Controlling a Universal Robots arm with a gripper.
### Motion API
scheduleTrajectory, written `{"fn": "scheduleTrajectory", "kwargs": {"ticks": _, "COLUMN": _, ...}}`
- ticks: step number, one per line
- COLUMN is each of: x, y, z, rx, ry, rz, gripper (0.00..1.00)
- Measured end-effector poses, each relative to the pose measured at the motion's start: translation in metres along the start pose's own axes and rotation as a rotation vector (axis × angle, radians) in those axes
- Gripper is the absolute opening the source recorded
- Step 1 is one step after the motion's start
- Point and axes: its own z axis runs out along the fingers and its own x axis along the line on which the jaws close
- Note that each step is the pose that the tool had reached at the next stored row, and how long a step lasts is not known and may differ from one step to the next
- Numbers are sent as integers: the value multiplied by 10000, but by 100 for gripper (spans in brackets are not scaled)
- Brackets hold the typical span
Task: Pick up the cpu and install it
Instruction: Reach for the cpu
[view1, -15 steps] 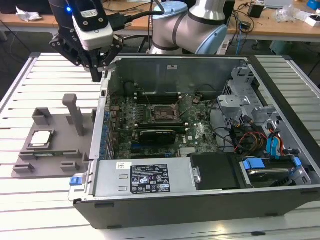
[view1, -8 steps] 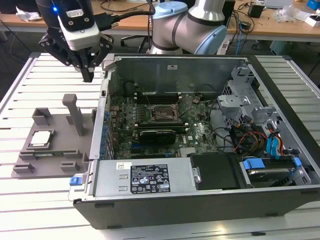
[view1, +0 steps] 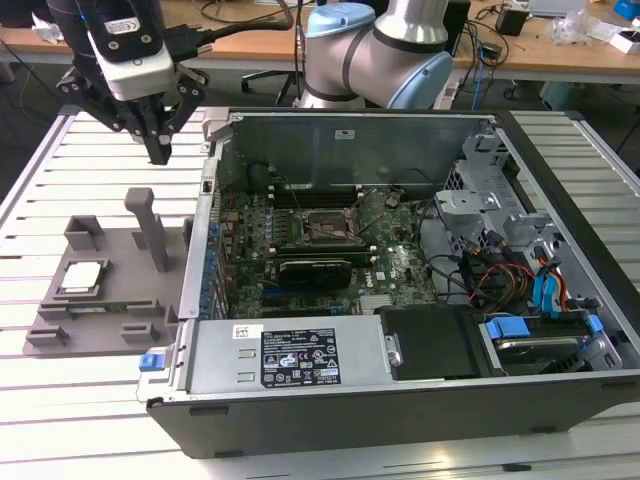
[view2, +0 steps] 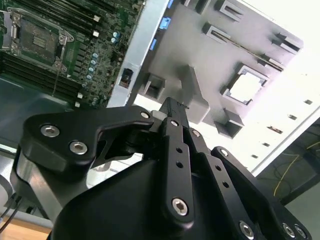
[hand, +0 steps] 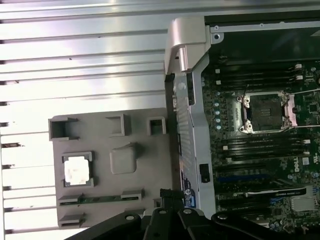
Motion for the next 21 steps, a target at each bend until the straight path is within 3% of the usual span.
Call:
{"fn": "scheduleTrajectory", "kwargs": {"ticks": 10, "x": 285, "y": -21, "z": -7, "rx": 0, "ry": 0, "rz": 0, "gripper": 11}}
{"fn": "scheduleTrajectory", "kwargs": {"ticks": 17, "x": 435, "y": -32, "z": -11, "rx": -1, "ry": 0, "rz": 0, "gripper": 11}}
{"fn": "scheduleTrajectory", "kwargs": {"ticks": 21, "x": 605, "y": -45, "z": -15, "rx": 0, "ry": 0, "rz": 1, "gripper": 11}}
